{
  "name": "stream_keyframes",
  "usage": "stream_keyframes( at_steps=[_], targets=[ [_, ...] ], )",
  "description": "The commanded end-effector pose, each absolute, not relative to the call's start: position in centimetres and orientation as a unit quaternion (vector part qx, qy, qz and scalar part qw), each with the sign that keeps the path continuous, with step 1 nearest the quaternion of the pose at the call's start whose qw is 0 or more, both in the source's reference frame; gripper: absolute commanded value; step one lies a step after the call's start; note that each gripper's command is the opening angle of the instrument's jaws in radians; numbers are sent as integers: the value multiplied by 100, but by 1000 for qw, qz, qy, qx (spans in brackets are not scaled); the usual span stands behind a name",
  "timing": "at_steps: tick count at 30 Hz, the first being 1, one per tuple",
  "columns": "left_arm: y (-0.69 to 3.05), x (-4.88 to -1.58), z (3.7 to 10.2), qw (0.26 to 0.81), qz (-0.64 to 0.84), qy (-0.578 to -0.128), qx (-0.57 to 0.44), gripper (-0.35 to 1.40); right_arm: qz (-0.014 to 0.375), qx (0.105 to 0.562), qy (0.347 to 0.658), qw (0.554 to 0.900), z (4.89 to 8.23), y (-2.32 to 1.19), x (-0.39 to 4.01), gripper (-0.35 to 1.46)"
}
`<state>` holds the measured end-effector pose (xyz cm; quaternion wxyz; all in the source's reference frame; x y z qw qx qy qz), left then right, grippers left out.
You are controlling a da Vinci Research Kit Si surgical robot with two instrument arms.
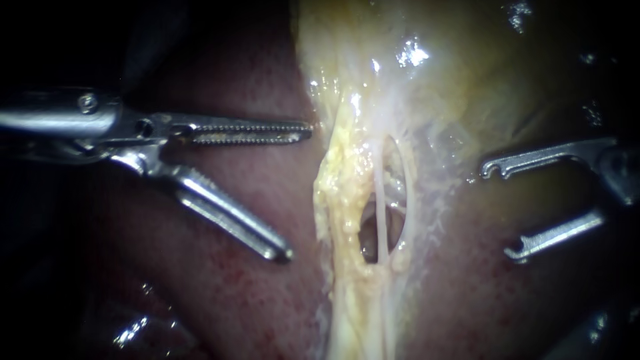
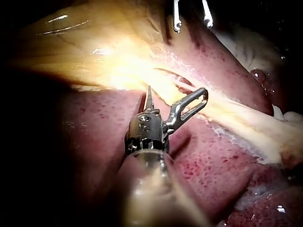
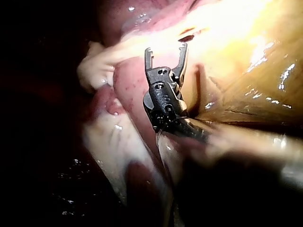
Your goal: Grabbing gallbladder
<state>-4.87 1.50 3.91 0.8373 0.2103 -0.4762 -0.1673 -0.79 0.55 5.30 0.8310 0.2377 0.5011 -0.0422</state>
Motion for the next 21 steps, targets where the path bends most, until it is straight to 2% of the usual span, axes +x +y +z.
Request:
stream_keyframes(
  at_steps=[1, 14, 21],
  targets=[
    [151, -489, 391, 836, -173, -475, 212, 83, -43, 238, 501, 831, 530, 56, -79, 60],
    [158, -509, 402, 829, -222, -455, 236, 61, -40, 239, 500, 831, 530, 55, -79, 60],
    [165, -512, 419, 828, -234, -448, 242, 56, -40, 239, 500, 831, 530, 55, -79, 60]
  ],
)
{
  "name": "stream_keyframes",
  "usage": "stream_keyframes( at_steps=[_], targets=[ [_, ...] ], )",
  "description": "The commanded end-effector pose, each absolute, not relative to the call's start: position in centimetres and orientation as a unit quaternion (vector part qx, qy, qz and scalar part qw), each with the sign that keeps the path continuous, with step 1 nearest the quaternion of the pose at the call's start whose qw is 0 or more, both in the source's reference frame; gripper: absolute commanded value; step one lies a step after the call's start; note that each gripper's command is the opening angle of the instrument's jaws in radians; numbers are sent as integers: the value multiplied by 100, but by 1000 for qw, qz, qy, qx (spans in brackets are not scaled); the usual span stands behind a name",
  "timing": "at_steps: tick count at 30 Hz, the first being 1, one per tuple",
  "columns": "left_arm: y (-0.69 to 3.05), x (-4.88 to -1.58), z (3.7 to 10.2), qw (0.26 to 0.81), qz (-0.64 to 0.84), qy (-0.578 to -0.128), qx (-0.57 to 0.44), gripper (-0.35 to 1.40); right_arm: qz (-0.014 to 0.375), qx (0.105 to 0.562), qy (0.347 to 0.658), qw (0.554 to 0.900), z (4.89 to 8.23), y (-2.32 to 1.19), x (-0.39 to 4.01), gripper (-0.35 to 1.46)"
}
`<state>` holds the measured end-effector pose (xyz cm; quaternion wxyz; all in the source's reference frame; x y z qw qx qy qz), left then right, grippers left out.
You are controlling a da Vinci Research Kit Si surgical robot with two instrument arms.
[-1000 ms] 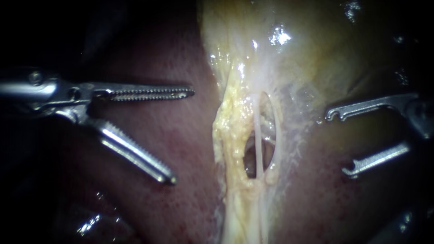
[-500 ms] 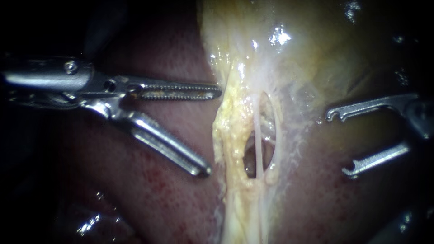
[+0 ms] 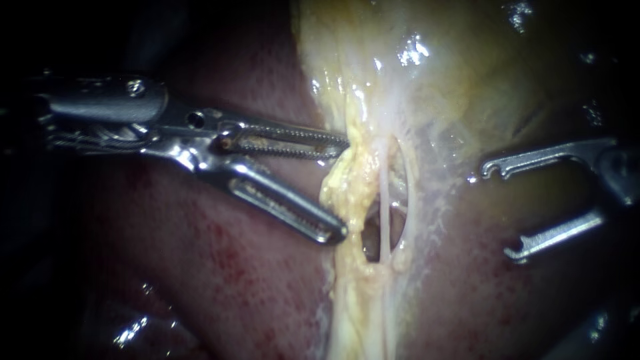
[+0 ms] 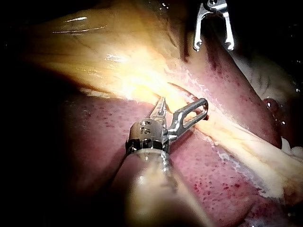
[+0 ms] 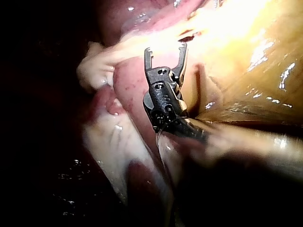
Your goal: Grabbing gallbladder
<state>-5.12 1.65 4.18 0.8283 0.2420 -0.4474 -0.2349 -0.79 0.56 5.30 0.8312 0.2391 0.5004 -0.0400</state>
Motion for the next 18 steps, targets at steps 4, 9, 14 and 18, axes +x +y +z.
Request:
stream_keyframes(
  at_steps=[4, 9, 14, 18],
  targets=[
    [169, -510, 428, 826, -249, -439, 249, 49, -40, 239, 500, 831, 530, 55, -79, 60],
    [175, -505, 443, 829, -253, -432, 252, 34, -38, 241, 500, 831, 530, 55, -79, 60],
    [178, -497, 451, 831, -256, -426, 248, 4, -38, 241, 500, 831, 530, 55, -79, 59],
    [178, -494, 453, 833, -260, -423, 247, -23, -38, 241, 500, 831, 530, 55, -79, 59]
  ],
)
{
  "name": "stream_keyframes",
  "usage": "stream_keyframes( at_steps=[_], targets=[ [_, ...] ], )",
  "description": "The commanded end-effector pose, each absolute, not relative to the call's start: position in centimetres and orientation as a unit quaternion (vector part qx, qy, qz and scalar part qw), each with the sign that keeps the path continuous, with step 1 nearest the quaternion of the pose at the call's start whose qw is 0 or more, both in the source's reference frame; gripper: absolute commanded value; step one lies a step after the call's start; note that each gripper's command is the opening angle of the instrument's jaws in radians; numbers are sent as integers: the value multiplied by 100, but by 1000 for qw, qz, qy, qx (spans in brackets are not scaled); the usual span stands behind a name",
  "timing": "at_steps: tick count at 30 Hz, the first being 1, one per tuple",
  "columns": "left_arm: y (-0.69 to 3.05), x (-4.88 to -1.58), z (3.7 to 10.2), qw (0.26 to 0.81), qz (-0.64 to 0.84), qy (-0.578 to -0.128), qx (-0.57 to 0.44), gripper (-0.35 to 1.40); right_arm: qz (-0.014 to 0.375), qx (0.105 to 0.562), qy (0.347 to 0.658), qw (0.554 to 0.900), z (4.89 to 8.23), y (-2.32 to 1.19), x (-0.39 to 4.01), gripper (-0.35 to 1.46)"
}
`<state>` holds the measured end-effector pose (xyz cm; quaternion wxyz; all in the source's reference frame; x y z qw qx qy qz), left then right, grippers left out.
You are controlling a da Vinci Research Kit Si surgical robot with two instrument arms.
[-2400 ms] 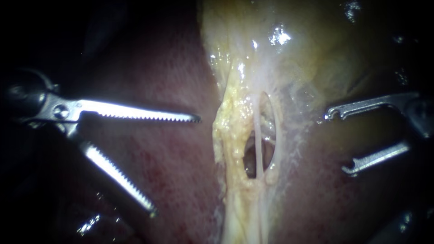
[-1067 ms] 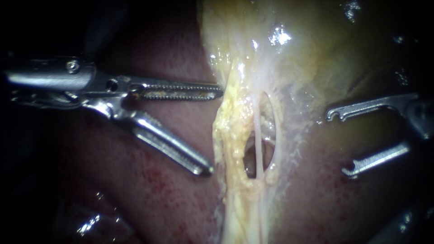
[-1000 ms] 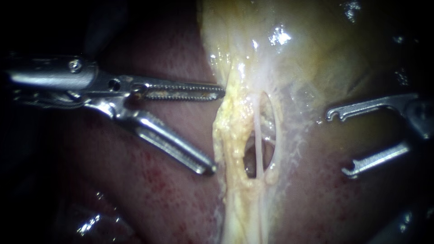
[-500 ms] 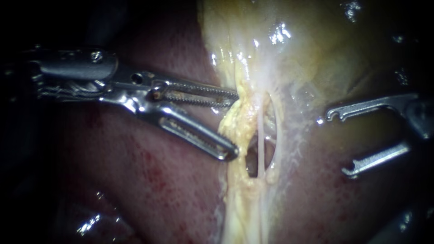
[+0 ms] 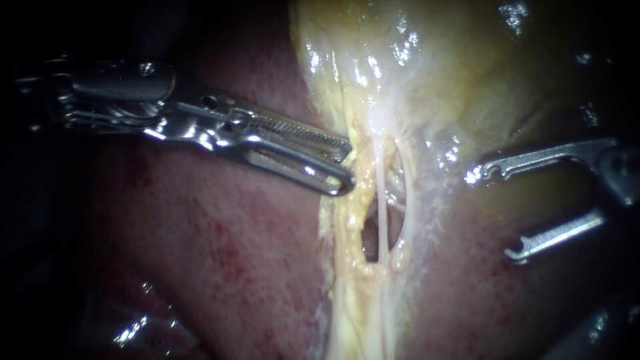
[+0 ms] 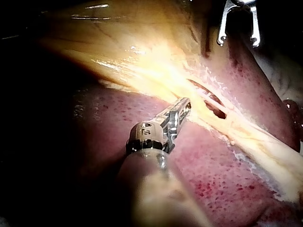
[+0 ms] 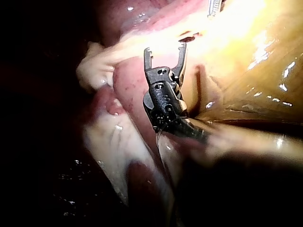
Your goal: Grabbing gallbladder
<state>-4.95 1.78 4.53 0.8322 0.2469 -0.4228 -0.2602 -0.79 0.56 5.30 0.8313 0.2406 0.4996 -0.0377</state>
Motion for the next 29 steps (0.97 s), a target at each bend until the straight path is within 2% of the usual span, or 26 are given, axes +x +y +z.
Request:
stream_keyframes(
  at_steps=[1, 2, 29],
  targets=[
    [178, -494, 453, 833, -260, -421, 246, -28, -38, 241, 500, 831, 530, 55, -79, 59],
    [178, -493, 453, 834, -260, -420, 244, -35, -38, 241, 500, 831, 530, 55, -79, 59],
    [175, -487, 449, 836, -262, -414, 245, -35, -35, 242, 499, 832, 530, 55, -79, 59]
  ],
)
